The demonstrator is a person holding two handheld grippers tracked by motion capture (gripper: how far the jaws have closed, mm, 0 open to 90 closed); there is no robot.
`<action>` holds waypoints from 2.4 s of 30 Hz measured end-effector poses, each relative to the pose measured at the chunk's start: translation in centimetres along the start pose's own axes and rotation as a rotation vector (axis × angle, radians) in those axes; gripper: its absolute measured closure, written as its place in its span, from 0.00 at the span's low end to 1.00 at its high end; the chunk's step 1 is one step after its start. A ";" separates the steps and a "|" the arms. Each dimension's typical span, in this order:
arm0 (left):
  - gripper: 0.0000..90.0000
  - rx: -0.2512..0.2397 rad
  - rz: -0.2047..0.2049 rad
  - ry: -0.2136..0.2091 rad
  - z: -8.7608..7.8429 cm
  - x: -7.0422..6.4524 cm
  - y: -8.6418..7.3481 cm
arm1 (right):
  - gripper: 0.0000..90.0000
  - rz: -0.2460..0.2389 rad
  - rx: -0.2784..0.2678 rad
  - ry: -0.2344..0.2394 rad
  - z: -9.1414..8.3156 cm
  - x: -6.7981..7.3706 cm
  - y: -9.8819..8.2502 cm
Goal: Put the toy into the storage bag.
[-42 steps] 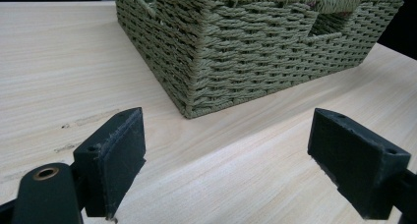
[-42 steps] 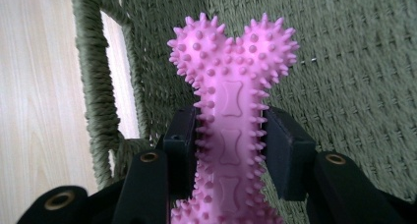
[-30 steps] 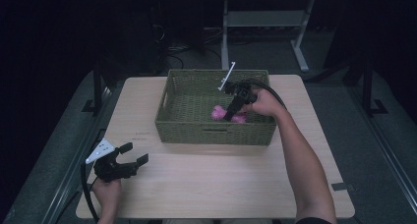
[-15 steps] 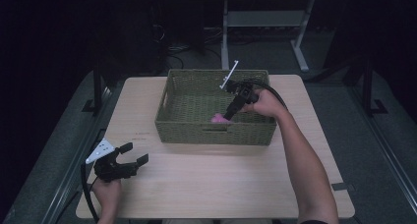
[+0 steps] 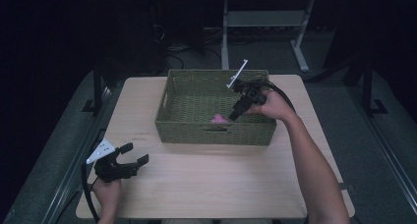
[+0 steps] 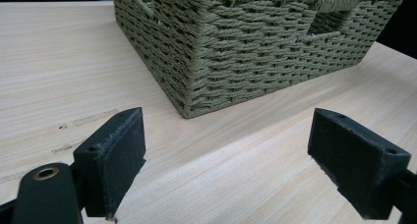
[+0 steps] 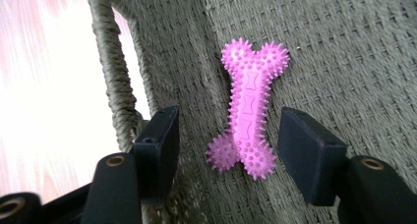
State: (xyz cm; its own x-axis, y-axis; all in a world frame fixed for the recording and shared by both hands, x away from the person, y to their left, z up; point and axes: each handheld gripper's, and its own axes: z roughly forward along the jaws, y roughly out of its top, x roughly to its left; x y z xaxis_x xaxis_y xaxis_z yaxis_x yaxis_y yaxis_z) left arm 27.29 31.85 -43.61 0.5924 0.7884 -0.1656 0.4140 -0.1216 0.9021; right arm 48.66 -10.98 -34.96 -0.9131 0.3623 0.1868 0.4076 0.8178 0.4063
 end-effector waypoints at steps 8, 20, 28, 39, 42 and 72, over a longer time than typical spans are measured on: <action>0.15 0.002 0.001 0.000 0.1 -0.1 0.0 | 0.39 0.020 -0.027 -0.013 -1.1 0.2 -0.5; 0.15 0.002 0.002 0.001 0.1 -0.1 0.0 | 0.35 0.027 -0.065 -0.031 -2.7 1.1 -1.2; 0.15 0.004 0.004 0.001 0.2 -0.1 0.0 | 0.34 0.018 -0.091 -0.031 -3.8 2.1 -2.1; 0.15 0.008 0.009 0.000 0.2 -0.1 0.0 | 0.33 0.014 -0.118 -0.040 -5.1 3.2 -3.6; 0.15 0.009 0.009 0.000 0.3 -0.2 0.0 | 0.33 0.010 -0.143 -0.041 -5.6 3.7 -4.2; 0.15 0.016 0.016 0.002 0.4 -0.4 0.0 | 0.31 0.013 -0.174 -0.057 -5.8 6.2 -8.7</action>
State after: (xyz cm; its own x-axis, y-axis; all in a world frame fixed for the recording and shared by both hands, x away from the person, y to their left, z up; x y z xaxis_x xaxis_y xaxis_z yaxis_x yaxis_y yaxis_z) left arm 27.35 31.31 -43.71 0.5978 0.7874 -0.1506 0.4159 -0.1440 0.8979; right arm 39.48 -18.48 -32.15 -0.9044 0.4016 0.1439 0.4100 0.7251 0.5533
